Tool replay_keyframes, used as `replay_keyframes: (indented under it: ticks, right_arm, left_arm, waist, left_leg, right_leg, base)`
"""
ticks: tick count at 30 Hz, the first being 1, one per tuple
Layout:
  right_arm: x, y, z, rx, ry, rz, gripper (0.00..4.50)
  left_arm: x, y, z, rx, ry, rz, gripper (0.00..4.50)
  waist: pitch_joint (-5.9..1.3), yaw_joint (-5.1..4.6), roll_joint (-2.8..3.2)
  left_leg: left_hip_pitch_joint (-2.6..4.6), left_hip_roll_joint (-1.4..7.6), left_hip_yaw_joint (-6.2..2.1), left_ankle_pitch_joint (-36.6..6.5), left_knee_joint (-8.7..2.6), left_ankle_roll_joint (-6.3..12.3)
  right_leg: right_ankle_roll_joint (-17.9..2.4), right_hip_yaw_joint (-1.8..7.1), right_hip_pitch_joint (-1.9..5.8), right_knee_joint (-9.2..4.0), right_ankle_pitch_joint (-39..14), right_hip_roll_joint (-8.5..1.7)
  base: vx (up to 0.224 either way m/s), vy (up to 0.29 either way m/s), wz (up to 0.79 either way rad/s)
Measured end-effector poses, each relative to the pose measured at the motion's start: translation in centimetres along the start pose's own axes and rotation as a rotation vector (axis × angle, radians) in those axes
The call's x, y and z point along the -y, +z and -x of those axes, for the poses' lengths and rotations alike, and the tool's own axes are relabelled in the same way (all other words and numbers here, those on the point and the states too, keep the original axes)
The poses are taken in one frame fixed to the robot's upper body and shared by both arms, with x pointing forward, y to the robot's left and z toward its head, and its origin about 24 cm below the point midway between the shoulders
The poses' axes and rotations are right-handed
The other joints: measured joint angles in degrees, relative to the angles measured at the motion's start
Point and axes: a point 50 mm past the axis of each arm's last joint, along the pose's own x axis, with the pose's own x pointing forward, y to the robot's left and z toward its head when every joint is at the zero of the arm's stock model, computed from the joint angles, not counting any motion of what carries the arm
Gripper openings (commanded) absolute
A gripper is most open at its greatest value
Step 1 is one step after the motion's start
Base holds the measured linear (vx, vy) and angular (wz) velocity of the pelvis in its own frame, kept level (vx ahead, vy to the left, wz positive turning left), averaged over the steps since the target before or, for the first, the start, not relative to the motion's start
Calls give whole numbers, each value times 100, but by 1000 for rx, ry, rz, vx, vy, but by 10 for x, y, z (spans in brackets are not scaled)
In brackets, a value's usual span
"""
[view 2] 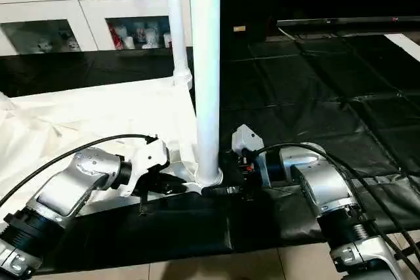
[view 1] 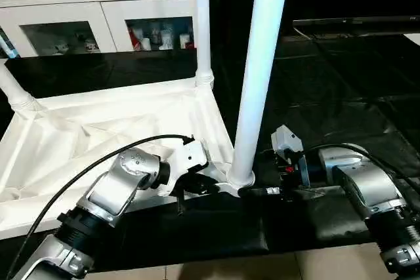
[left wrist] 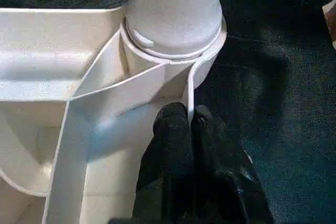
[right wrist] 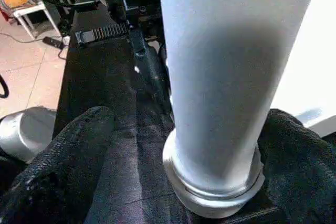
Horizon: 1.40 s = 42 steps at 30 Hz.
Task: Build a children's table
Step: Rotate leg to tighten
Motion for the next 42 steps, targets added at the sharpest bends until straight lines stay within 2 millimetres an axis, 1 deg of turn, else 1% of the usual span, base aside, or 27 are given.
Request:
replay_keyframes:
  ticks: [5, 8, 10, 11, 13, 15, 20, 21, 23, 28, 29, 35, 39, 41, 42]
  right_arm:
    - [0, 1, 0, 4, 8, 21, 450]
    - [-1, -1, -1, 5, 30, 21, 450]
    - [-1, -3, -2, 13, 52, 8, 420]
    - [-1, -3, -4, 17, 59, 9, 420]
    - [-2, -2, -5, 22, 73, 22, 400]
    - [-2, 1, -7, 17, 98, 35, 375]
    - [-4, 2, -12, 18, 155, 39, 357]
    - [-5, 3, -12, 21, 165, 37, 335]
    - [-5, 3, -13, 23, 171, 35, 330]
    - [-6, 2, -14, 29, 184, 25, 273]
    - [-6, 2, -14, 30, 187, 22, 273]
    - [-5, 2, -15, 32, 192, 5, 220]
    - [-4, 2, -18, 45, 166, -7, 205]
    - [-3, 1, -19, 55, 115, -22, 203]
    - [0, 2, -22, 63, 50, -25, 200]
  left_arm:
    - [-1, -3, 3, 23, -43, -64, 10]
    - [-2, -6, 8, 9, -106, -96, 10]
    - [-4, -5, 10, -8, -151, -125, 0]
    - [-4, -5, 10, -13, -166, -135, 0]
    - [-4, -5, 10, -18, -197, -159, 0]
    - [-5, -4, 9, -25, -230, -184, 0]
    - [-9, -4, 10, -42, -261, -209, 0]
    - [-10, -4, 9, -44, -265, -214, 0]
    - [-11, -4, 9, -48, -266, -218, 0]
    - [-11, -4, 9, -45, -269, -222, 0]
    - [-12, -4, 8, -44, -271, -222, 0]
    - [-14, -5, 7, -37, -282, -211, 0]
    - [-15, -4, 4, -12, -270, -132, 0]
    - [-18, -5, 3, -6, -241, -96, 0]
    - [-22, -7, 4, 0, -195, -65, 0]
  waist:
    - [1, 13, -2]
    - [1, 61, -2]
    - [1, 119, -2]
    - [1, 142, -2]
    - [1, 200, -2]
    - [0, 215, 0]
    - [-1, 216, 1]
    - [-1, 217, 0]
    - [-1, 214, 0]
    - [-1, 216, 0]
    - [-1, 216, 1]
    - [-3, 227, 5]
    - [-8, 220, 18]
    - [-10, 204, 23]
    - [-12, 174, 28]
  left_leg:
    - [0, 1, -1, 0, 0, 0]
    - [-2, 1, -1, 0, 0, 1]
    - [-2, 0, 0, 1, 4, 2]
    - [-1, 0, 2, 1, 5, 2]
    - [1, -1, 3, 1, 7, 2]
    - [4, 0, 3, 3, 10, 5]
    - [1, 0, 2, 4, 10, 5]
    - [0, 0, 2, 4, 10, 5]
    - [1, 0, 1, 4, 10, 5]
    - [4, 0, 1, 4, 10, 4]
    - [4, 0, 1, 4, 10, 4]
    - [4, 1, 1, 5, 10, 4]
    - [6, 0, 1, 5, 10, 4]
    - [11, 0, 1, 5, 9, 3]
    - [15, 0, 0, 6, 9, 0]
  right_leg:
    - [21, -1, 0, 1, -11, 1]
    - [19, -1, 0, 1, -10, 1]
    - [-4, 0, 0, 1, 4, -1]
    - [-5, 2, 0, 0, 5, -2]
    - [-6, 4, 1, -1, 5, -4]
    - [-5, 7, 1, 0, 5, -4]
    - [-5, 8, 11, 0, 5, -4]
    - [-5, 8, 16, 0, 5, -4]
    - [-5, 8, 24, 0, 4, -4]
    - [-4, 8, 28, 0, 4, -5]
    - [-4, 8, 29, 0, 4, -5]
    - [-4, 8, 30, 0, 4, -6]
    - [-5, 8, 33, 1, 5, -7]
    - [0, 8, 38, 1, 2, -6]
    - [15, 8, 38, 1, -5, -5]
  base:
    - [0, 0, 0]
    - [0, 0, 0]
    - [0, 0, 0]
    - [0, 0, 0]
    - [0, 0, 0]
    - [0, 0, 0]
    - [0, 0, 0]
    - [0, 0, 0]
    - [0, 0, 0]
    - [0, 0, 0]
    - [0, 0, 0]
    - [0, 0, 0]
    - [0, 0, 0]
    - [0, 0, 0]
    - [0, 0, 0]
